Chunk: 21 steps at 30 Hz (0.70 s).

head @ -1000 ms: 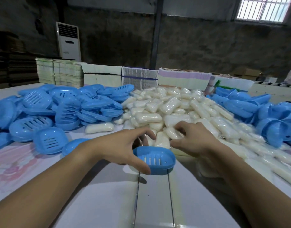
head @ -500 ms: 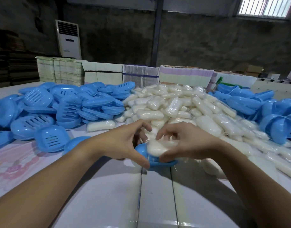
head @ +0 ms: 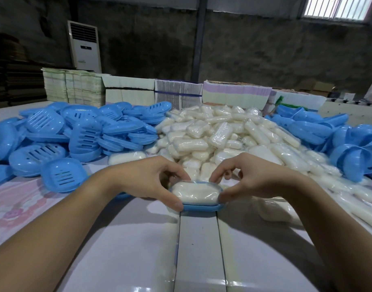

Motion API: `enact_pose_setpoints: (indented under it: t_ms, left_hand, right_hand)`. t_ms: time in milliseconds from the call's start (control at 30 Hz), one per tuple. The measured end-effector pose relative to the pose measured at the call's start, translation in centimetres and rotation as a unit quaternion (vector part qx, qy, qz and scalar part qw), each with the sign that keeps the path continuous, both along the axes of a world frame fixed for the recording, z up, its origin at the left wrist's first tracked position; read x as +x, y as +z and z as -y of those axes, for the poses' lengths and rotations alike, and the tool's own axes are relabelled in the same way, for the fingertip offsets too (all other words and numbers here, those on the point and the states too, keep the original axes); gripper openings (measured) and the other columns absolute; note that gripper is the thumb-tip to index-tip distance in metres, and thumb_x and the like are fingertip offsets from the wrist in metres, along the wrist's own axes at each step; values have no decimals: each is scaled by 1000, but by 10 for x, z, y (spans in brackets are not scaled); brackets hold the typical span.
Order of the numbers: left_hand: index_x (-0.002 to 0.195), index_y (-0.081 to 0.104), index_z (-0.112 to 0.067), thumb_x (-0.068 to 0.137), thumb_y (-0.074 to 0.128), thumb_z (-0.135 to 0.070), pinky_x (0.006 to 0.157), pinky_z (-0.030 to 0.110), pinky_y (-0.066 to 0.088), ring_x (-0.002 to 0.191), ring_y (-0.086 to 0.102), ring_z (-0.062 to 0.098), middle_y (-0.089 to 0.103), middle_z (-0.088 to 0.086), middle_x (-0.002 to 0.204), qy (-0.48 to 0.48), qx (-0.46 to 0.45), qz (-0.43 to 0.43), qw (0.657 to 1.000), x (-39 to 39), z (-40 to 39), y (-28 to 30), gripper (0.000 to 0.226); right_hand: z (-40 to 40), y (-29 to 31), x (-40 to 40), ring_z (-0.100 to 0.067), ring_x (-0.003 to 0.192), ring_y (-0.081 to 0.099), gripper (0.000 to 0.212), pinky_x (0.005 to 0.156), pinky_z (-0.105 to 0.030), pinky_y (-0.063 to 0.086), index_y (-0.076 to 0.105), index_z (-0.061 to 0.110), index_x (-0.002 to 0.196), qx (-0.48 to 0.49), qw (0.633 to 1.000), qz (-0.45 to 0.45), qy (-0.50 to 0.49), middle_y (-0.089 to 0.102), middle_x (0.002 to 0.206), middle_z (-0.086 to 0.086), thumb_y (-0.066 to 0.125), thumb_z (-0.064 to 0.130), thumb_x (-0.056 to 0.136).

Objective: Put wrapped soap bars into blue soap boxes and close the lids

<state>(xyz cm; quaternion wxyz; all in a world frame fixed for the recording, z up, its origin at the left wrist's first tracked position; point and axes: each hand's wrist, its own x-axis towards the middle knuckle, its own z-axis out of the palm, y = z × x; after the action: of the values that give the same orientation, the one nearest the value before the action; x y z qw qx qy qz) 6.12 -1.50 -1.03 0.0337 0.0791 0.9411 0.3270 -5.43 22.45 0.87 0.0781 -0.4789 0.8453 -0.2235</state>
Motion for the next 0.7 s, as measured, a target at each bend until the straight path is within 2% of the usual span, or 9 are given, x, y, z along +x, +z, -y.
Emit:
enact_pose_setpoints:
  t_ms: [100, 233, 367, 500, 567, 700]
  left_hand:
    - [112, 75, -37, 69, 92, -34, 75, 13, 49, 81, 63, -2, 70, -8, 102, 10, 20, 5, 1000, 0, 8, 0, 47]
    - [111, 76, -32, 69, 93, -22, 76, 22, 49, 78, 61, 5, 70, 6, 103, 9, 49, 8, 999, -3, 7, -3, 46]
    - [110, 72, -33, 64, 95, -25, 84, 32, 55, 92, 66, 16, 71, -12, 99, 41, 46, -11, 998, -5, 8, -1, 52]
    - [103, 69, -31, 59, 97, -33, 79, 36, 55, 90, 66, 20, 71, -4, 97, 53, 34, -11, 998, -5, 7, -1, 52]
    - [99, 71, -32, 59, 97, -34, 79, 37, 55, 88, 66, 20, 72, -5, 94, 53, 28, -11, 998, -6, 5, -1, 48]
    - [95, 74, -34, 57, 98, -35, 83, 38, 54, 89, 67, 17, 72, -2, 98, 60, 37, -18, 997, -9, 3, -5, 44]
  right_hand:
    - [4, -2, 2, 5, 82, 53, 29, 68, -12, 41, 72, 48, 85, 4, 1000, -20, -11, 60, 80, 18, 86, 43, 60]
    - [8, -5, 7, 1, 90, 56, 26, 83, -25, 49, 74, 43, 83, -7, 1000, -21, -9, 63, 84, 20, 87, 38, 62]
    - [7, -4, 7, -4, 89, 55, 29, 82, -24, 48, 75, 42, 88, -15, 1000, -21, -4, 60, 92, 18, 87, 38, 63]
    - [2, -3, 2, -8, 87, 55, 29, 77, -23, 46, 76, 41, 92, -8, 1000, -4, -10, 63, 92, 12, 85, 40, 65]
    - [-1, -2, -1, -8, 87, 57, 28, 76, -22, 46, 75, 39, 94, -7, 1000, -9, -25, 66, 93, 10, 84, 41, 67]
    - [-10, 4, -9, -3, 75, 62, 25, 68, -12, 47, 75, 33, 95, -43, 998, 21, -45, 72, 89, 6, 81, 39, 72]
